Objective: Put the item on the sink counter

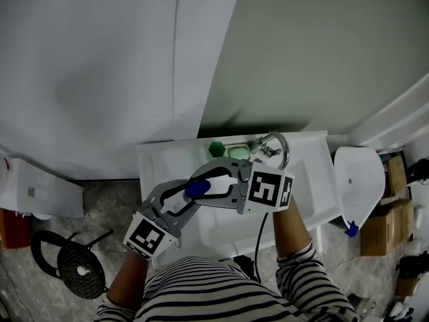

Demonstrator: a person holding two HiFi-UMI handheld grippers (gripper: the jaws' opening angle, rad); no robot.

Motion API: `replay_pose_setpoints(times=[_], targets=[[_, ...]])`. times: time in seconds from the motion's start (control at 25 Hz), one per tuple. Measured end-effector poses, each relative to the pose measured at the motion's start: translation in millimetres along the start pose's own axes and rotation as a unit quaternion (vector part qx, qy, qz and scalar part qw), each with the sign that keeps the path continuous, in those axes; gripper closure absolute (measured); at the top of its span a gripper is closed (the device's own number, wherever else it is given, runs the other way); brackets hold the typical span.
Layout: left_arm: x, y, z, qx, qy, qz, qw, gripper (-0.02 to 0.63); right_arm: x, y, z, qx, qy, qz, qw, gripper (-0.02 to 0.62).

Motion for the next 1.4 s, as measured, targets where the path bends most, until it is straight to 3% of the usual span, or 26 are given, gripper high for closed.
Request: replay_pose_setpoints(times=[0.48,0.8,0.92,1.4], targets=[[-1.1,1.4,1.2,0.009,0.002,-0.007,0.9999,0.448,-2.1,2.5,-1.6,-0.014,-0.017,0.025,0.999,0.449],[-6.1,0.8,2.4,0.018,0.029,0.001,0.9994,0.422,-0.5,1.9,-2.9,-0.033,-0.031,0.033,0.998,0.451],[-14.8,-2.9,1.0,0.013,0.041,0.010,0.9990,0.391,6.5,-1.8,-4.9,-0.033,-0.034,0.028,0.998,0.451],[-28.1,-15.4,2.8,0.003,0.055,0.026,0.9982,0.390,44.8,-30.2,-3.7,-0.053,-0.084,-0.008,0.995,0.449]])
Point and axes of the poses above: the fingertips, and each gripper's own axes: z backward along the fingers, x to its right, y out of its top, the point moved 2 cm from there along z, backward along the fingers, and after that the axes turned 4 degrees about -x, right-handed, at the moved point
